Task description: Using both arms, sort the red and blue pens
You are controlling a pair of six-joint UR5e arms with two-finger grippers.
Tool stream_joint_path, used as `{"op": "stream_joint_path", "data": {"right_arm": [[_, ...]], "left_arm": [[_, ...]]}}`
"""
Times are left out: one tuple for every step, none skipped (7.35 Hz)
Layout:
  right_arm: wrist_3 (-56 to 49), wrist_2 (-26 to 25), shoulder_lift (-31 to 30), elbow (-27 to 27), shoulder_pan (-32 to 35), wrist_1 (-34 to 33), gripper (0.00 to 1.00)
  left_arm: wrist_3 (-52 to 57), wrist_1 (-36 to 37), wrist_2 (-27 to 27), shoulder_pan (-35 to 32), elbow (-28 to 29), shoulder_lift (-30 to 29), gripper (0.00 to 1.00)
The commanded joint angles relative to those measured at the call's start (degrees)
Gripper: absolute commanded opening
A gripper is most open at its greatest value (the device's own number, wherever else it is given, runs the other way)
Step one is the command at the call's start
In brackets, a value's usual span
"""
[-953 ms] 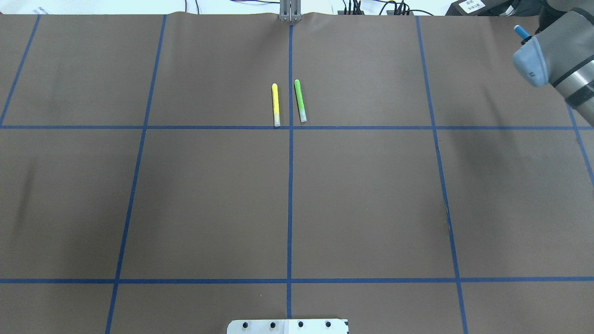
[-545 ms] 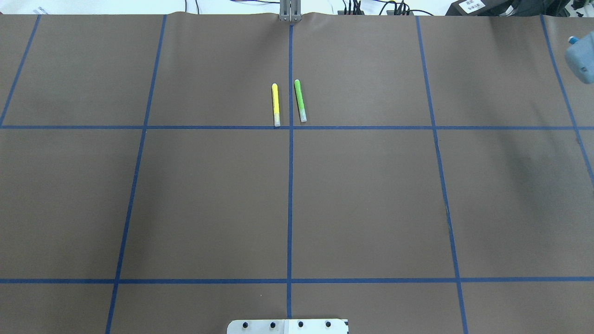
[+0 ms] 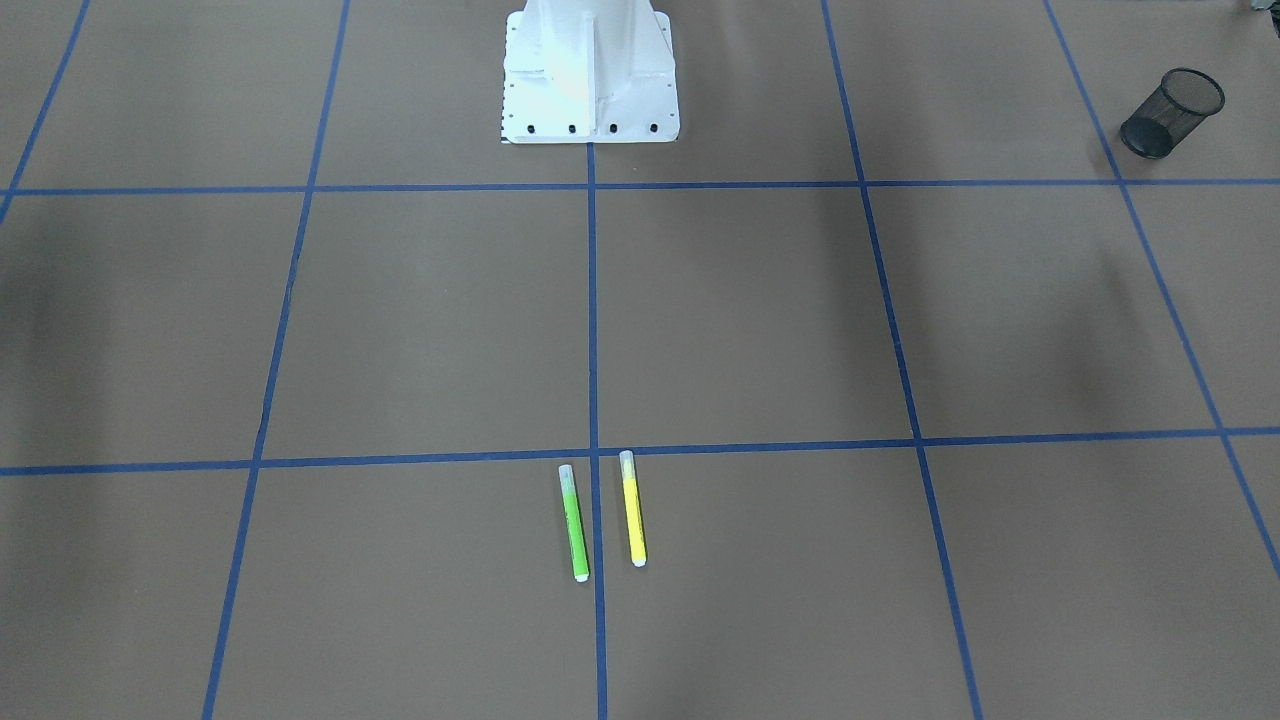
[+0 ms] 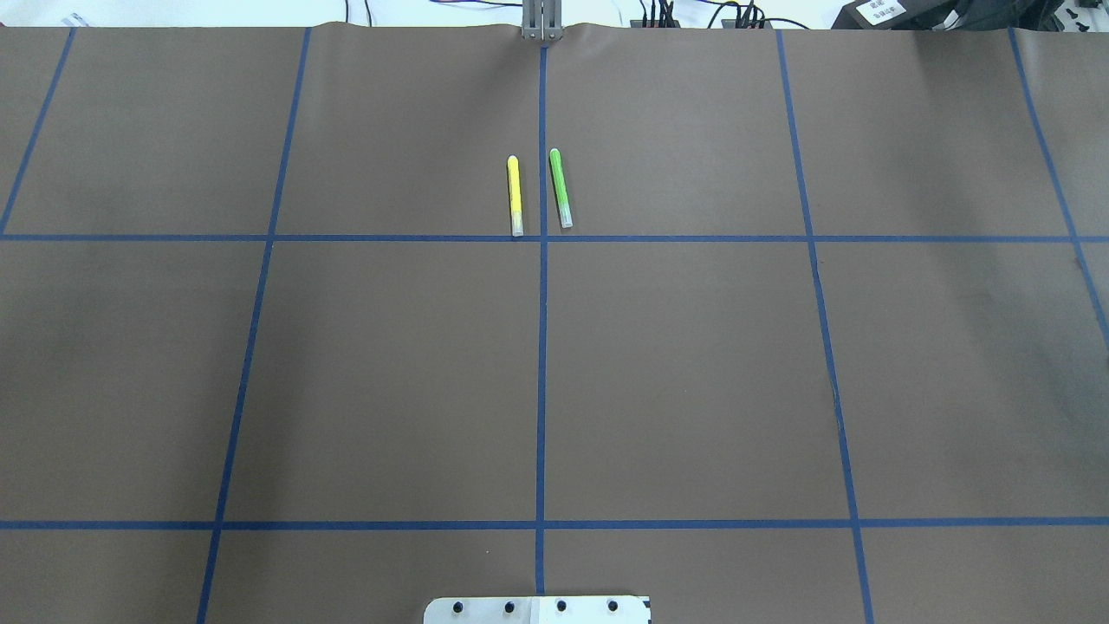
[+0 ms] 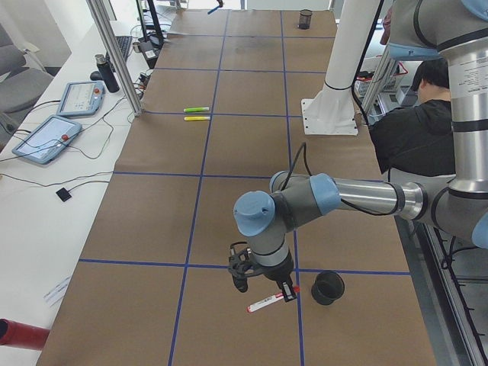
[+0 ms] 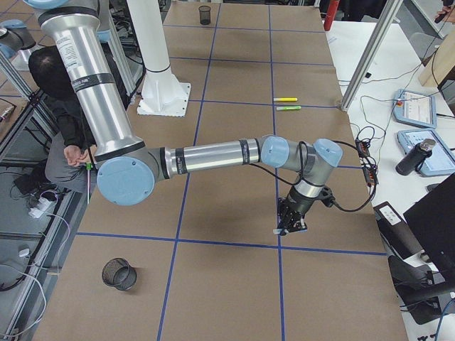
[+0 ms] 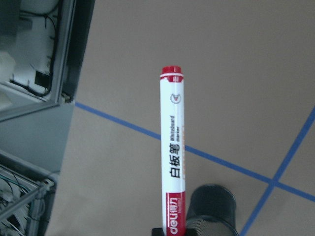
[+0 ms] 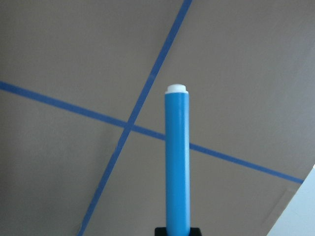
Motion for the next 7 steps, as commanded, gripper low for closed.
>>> {"op": "stream_joint_path", "data": {"right_arm": [[-1.7,3.7,-5.9,5.9,2.1,-5.2,0.00],[-1.8,5.3,-7.3,9.4,2.3,-9.2,0.00],[-1.7,5.3,-8.1,11.8,2.3,-11.7,0.00],[-1.4,5.5,-9.4,13.1,2.5,-11.9,0.00],[-1.2,6.8,-10.1,13.5,2.5,-11.9,0.00],[-1.2,6.9,-10.2,13.4,2.5,-11.9,0.00],[-1.1,6.9,-10.3,13.4,2.5,-11.9,0.00]], "left_arm": [[-0.7,14.3,-12.3,-0.2,-0.1,1.1,0.00],[-0.7,18.6,-15.8,-0.2,-0.2,2.5,0.00],[-0.8,20.8,-20.5,-0.2,0.7,4.4,0.00],[-0.5,23.5,-24.9,-0.2,3.3,5.2,0.00],[-0.3,24.0,-27.2,-0.3,4.5,7.2,0.00],[-0.3,24.1,-28.0,-1.1,4.4,9.6,0.00],[-0.1,24.1,-28.1,-2.0,4.9,10.9,0.00]]}}
